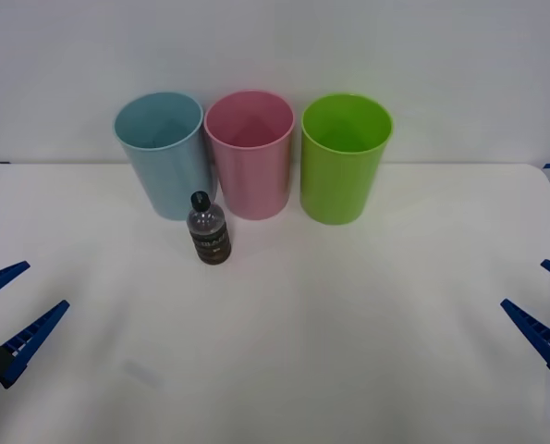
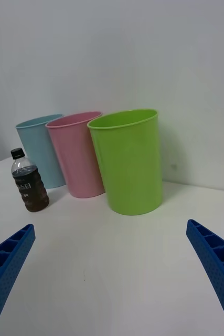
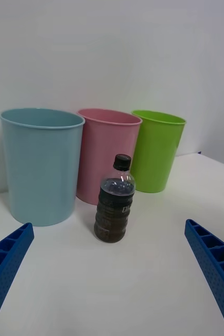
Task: Grasp the object on the table and drop it into the matching bin: aluminum can to the light blue bin, PET bottle to the pink bin.
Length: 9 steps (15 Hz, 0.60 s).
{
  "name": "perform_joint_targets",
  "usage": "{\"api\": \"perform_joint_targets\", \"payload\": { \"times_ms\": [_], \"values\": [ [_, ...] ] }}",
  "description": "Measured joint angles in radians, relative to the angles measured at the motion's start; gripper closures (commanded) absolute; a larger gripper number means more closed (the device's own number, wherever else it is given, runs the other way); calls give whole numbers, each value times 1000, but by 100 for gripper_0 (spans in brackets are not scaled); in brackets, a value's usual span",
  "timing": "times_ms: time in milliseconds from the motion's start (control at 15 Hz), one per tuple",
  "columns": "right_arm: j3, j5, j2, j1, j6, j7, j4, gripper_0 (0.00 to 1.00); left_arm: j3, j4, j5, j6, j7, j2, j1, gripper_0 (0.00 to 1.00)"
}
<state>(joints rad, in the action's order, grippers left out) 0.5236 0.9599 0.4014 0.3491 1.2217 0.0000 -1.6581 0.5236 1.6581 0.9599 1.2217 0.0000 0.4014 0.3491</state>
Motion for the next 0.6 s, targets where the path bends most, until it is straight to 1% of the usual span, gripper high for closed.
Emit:
{"api": "perform_joint_targets", "payload": {
  "times_ms": [200, 333, 400, 600],
  "values": [
    [0, 0, 0, 0, 0, 0, 0, 0, 0, 0, 0, 0, 0, 0, 0, 0],
    [0, 0, 0, 0, 0, 0, 0, 0, -2, -40, 3, -3, -2, -26, 22, 0],
    [0, 0, 0, 0, 0, 0, 0, 0, -5, -46, -8, -6, -6, -28, 24, 0],
    [0, 0, 0, 0, 0, 0, 0, 0, -15, -46, -22, -15, -19, -16, 37, 0]
  ]
}}
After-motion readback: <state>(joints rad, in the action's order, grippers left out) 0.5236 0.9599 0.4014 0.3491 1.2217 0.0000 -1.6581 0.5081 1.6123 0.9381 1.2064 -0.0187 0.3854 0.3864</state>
